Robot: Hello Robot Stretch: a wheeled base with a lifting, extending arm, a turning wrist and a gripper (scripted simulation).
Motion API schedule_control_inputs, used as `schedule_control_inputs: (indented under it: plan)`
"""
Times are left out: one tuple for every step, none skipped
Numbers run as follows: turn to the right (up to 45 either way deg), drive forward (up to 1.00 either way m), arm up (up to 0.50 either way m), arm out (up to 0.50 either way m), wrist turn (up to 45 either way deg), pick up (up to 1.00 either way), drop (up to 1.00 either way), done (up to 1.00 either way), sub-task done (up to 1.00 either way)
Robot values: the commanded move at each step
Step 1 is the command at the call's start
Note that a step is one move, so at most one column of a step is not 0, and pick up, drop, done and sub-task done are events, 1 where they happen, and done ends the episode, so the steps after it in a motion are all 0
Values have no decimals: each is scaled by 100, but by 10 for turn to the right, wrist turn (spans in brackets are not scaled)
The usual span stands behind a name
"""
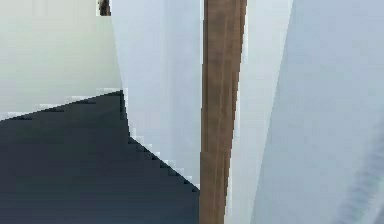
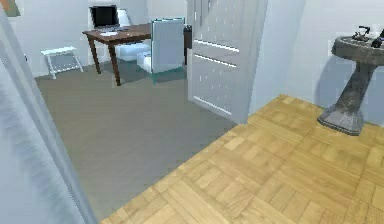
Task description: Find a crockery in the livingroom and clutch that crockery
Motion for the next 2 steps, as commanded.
schedule_control_inputs:
  plan:
    - [-120,0,0,0,0,0,0,0,0]
    - [0,20,0,0,0,0,0,0,0]
